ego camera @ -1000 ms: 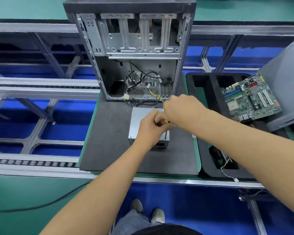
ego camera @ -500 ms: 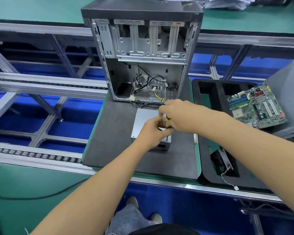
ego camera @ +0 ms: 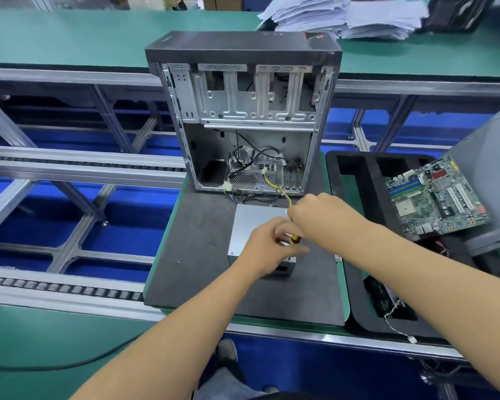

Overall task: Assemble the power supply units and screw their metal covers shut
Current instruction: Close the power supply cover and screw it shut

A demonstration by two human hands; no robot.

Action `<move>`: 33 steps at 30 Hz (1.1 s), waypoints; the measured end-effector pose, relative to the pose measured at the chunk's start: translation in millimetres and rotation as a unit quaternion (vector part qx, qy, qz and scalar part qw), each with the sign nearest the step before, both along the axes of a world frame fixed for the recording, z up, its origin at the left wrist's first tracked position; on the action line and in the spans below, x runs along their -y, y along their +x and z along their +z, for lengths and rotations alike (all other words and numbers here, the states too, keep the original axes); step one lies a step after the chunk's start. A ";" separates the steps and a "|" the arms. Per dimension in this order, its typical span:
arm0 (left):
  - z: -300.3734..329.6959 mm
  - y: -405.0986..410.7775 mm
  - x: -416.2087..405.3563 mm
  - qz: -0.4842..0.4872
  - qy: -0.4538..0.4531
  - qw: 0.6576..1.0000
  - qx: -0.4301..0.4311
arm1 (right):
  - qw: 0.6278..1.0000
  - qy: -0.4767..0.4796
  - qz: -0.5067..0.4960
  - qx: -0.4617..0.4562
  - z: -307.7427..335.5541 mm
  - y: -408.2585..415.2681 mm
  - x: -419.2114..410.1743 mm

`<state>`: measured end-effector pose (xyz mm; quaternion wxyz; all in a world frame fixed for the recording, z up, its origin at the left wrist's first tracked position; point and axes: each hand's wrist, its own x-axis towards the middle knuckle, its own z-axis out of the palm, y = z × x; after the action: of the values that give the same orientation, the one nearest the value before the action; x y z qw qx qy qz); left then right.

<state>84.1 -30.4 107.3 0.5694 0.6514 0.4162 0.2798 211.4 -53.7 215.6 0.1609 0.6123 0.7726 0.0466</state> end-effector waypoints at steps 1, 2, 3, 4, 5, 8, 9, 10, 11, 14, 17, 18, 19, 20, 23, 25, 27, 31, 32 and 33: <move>0.7 0.2 -0.1 0.014 -0.003 1.000 -0.002 | 1.000 -0.004 -0.011 -0.021 -1.1 -0.3 1.9; 0.7 -0.3 -1.7 0.016 0.002 1.000 -0.010 | 0.997 -0.022 -0.020 -0.069 -0.4 -0.4 4.0; 0.5 -1.9 -3.7 0.004 0.006 1.000 -0.022 | 0.992 -0.047 -0.017 -0.120 0.9 0.4 5.2; 0.4 -4.1 -5.9 -0.016 0.004 0.999 -0.032 | 0.987 -0.071 -0.002 -0.147 3.9 0.7 6.8; 2.0 -5.8 -7.8 -0.037 0.001 0.999 -0.040 | 0.987 -0.085 0.014 -0.139 6.2 0.9 7.2; 6.7 -5.2 -7.2 -0.074 -0.001 0.996 -0.040 | 0.997 -0.060 0.038 -0.030 4.7 -1.3 6.0; 8.8 -3.3 -4.8 -0.069 0.006 0.997 -0.033 | 0.998 -0.046 0.034 -0.008 2.9 -2.9 6.1; 8.8 -0.8 -3.5 -0.057 0.021 0.998 -0.030 | 0.999 -0.034 0.025 -0.005 1.5 -4.8 6.6; 7.4 0.7 -2.6 -0.048 0.036 0.998 -0.034 | 0.999 -0.027 0.010 -0.021 -0.4 -5.4 7.7; 3.2 -0.4 -7.8 -0.032 0.033 0.997 -0.065 | 0.988 -0.040 -0.016 -0.145 1.1 -1.1 11.7; 2.2 -4.3 -12.9 -0.057 0.026 0.996 -0.064 | 0.986 -0.058 0.001 -0.156 6.1 4.7 10.8; 2.7 -3.6 -12.0 -0.062 0.031 0.996 -0.058 | 0.988 -0.063 -0.009 -0.141 7.8 3.7 9.7; 2.8 -2.0 -9.9 -0.053 0.033 0.997 -0.048 | 0.990 -0.062 -0.019 -0.125 9.2 1.1 8.2; 2.0 -0.1 -8.3 -0.028 0.027 0.999 -0.034 | 0.992 -0.052 -0.029 -0.111 10.1 -1.6 6.7; -0.7 2.9 -5.6 0.010 0.012 1.000 -0.010 | 0.997 -0.018 -0.053 -0.051 13.0 -3.8 3.6; -2.8 2.6 -6.1 -0.014 0.027 0.999 -0.019 | 0.994 -0.045 -0.057 -0.080 15.2 0.0 5.3; -2.2 0.6 -6.3 -0.029 0.038 0.999 -0.020 | 0.985 -0.097 -0.035 -0.138 18.2 3.4 8.1; -5.8 0.8 -3.7 -0.043 0.040 0.998 -0.033 | 0.991 -0.068 -0.033 -0.109 15.6 0.1 9.9; -6.5 2.7 -1.7 -0.032 0.037 0.998 -0.028 | 0.993 -0.051 -0.044 -0.095 13.6 -2.4 8.8; -6.9 4.7 0.2 -0.014 0.030 0.999 -0.021 | 0.995 -0.038 -0.056 -0.068 13.2 -5.2 7.9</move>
<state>88.7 -30.6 100.4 0.5450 0.6792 0.4104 0.2705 206.2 -61.6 228.8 0.1334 0.6495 0.7478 -0.0338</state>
